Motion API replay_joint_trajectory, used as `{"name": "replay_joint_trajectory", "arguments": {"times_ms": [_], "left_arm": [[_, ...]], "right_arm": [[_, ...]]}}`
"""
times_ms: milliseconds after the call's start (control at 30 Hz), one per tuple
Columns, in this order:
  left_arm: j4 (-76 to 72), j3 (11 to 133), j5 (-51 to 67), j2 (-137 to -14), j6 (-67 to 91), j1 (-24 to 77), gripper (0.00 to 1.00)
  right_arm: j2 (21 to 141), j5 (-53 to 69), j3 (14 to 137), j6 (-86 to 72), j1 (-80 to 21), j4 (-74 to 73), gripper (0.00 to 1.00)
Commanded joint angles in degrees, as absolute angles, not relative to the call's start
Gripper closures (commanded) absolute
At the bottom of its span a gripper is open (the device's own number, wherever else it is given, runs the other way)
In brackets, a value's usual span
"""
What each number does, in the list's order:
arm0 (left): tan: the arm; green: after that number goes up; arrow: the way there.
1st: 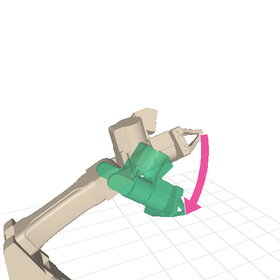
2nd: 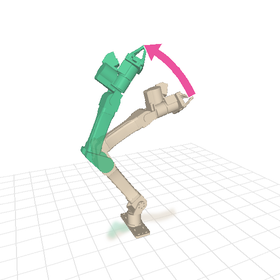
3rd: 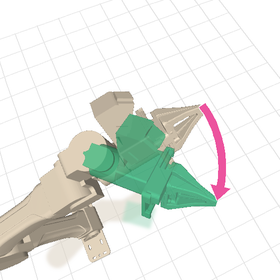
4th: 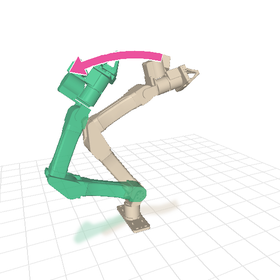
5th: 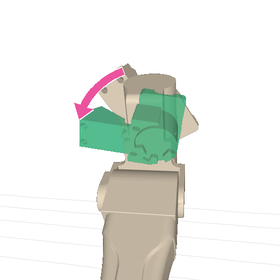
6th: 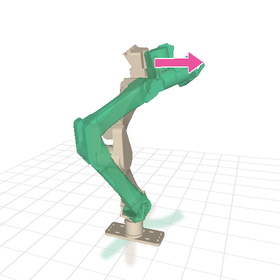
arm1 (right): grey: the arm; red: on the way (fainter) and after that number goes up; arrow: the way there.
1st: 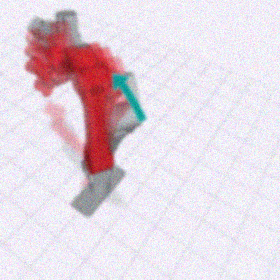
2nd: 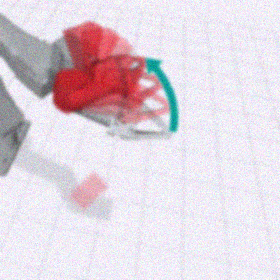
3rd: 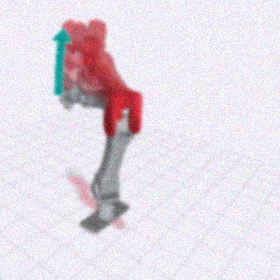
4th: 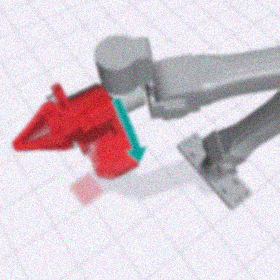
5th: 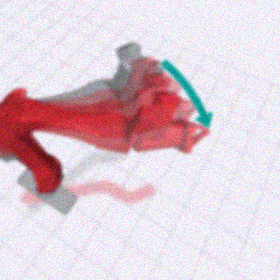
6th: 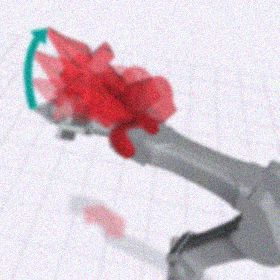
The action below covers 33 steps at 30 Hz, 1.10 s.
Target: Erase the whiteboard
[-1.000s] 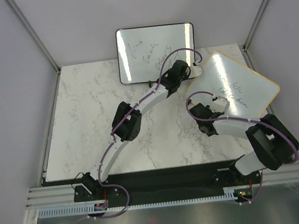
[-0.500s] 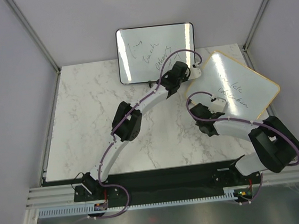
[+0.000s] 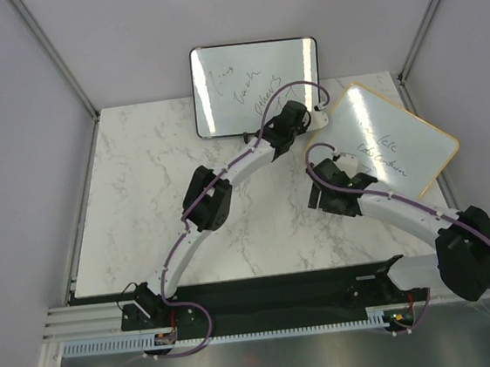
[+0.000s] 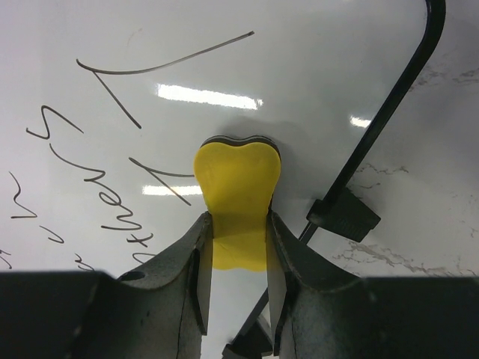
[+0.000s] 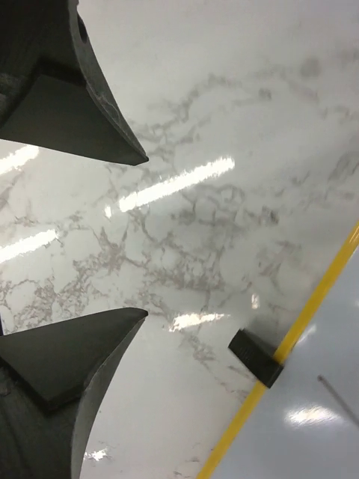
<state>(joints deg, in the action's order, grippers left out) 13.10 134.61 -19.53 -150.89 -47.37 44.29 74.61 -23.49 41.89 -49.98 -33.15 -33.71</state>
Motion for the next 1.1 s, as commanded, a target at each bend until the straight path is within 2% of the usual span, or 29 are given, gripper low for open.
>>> {"name": "replay_joint_trajectory", "arguments": {"times_ms": [0,133,233,333,433,500,733,1067], "left_arm": [[12.6,134.5,-21.3,-144.9,-46.1,43.6,0.98],[13.0,134.5,-21.7,-144.1,-45.5,43.4,0.98],[13.8,134.1,-21.7,-143.3,-45.3,43.4,0.98],[14.4,134.0,-21.9,-142.6,-44.7,43.5,0.98],[15.0,134.3,-22.6,-142.0,-44.2,43.4,0.98],[15.3,134.2,-22.7,-141.7,-44.0,43.5,0.98],[16.5,135.2,-21.4,-141.0,-42.3,43.6,0.98],[17.7,133.9,-19.5,-138.3,-40.3,43.6,0.98]], "right_arm": [[70.8,-17.6,49.2,-42.9,-32.2,-39.2,0.14],[68.6,-10.1,54.6,-34.5,-24.1,-39.5,0.14],[65.8,-6.0,57.0,-30.4,-13.5,-40.8,0.14],[62.0,-1.6,57.9,-27.6,-0.7,-42.3,0.14],[58.5,-0.8,58.4,-23.0,19.8,-45.5,0.14],[56.5,-0.3,59.4,-21.7,27.0,-47.3,0.14],[56.9,-5.7,57.8,-24.8,34.4,-41.6,0.16],[50.5,11.4,38.9,-18.5,44.0,-14.8,0.17]]}}
